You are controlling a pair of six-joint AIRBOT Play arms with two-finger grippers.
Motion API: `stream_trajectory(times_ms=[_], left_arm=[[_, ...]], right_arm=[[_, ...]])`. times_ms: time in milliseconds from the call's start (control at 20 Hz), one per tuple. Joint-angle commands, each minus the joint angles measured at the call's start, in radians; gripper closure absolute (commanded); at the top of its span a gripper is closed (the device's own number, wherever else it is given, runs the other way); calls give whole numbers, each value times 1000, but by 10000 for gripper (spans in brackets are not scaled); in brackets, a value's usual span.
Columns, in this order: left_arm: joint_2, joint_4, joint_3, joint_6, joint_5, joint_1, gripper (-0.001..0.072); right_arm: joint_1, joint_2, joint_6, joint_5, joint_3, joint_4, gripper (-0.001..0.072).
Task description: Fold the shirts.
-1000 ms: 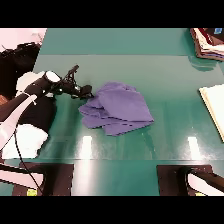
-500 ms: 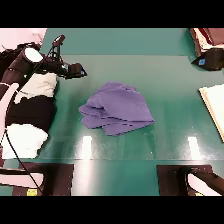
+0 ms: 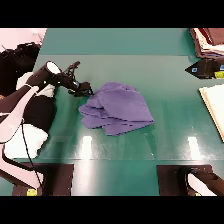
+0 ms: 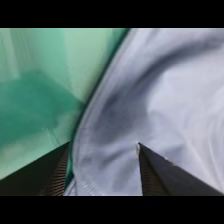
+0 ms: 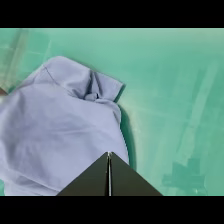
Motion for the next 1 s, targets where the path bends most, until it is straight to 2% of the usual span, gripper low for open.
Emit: stream_trajectory(times_ms=[0,200,250,300,350,500,800,850,950], left_arm=[[-24,6,-2,13,9,-40,206],[-33,5,-1,3,7,-43,211],[-33,5,3,-6,7,-43,409],[-33,6,14,-6,7,-43,644],[-33,6,35,-7,3,-43,676],[-18,17,150,-15,-11,-43,685],[27,216,502,-16,-74,-43,684],[31,235,545,-16,-80,-43,684],[39,248,597,-16,-79,-43,684]], right_arm=[[0,6,0,-22,-9,6,696],[0,6,0,-21,-9,6,696],[0,6,0,-21,-9,6,696],[0,6,0,-21,-9,6,696],[0,6,0,-21,-9,6,696],[0,6,0,-18,-11,5,696],[-9,-25,12,106,-52,-97,695],[-18,-40,20,117,-97,-90,647],[-20,-87,26,107,-217,-39,250]])
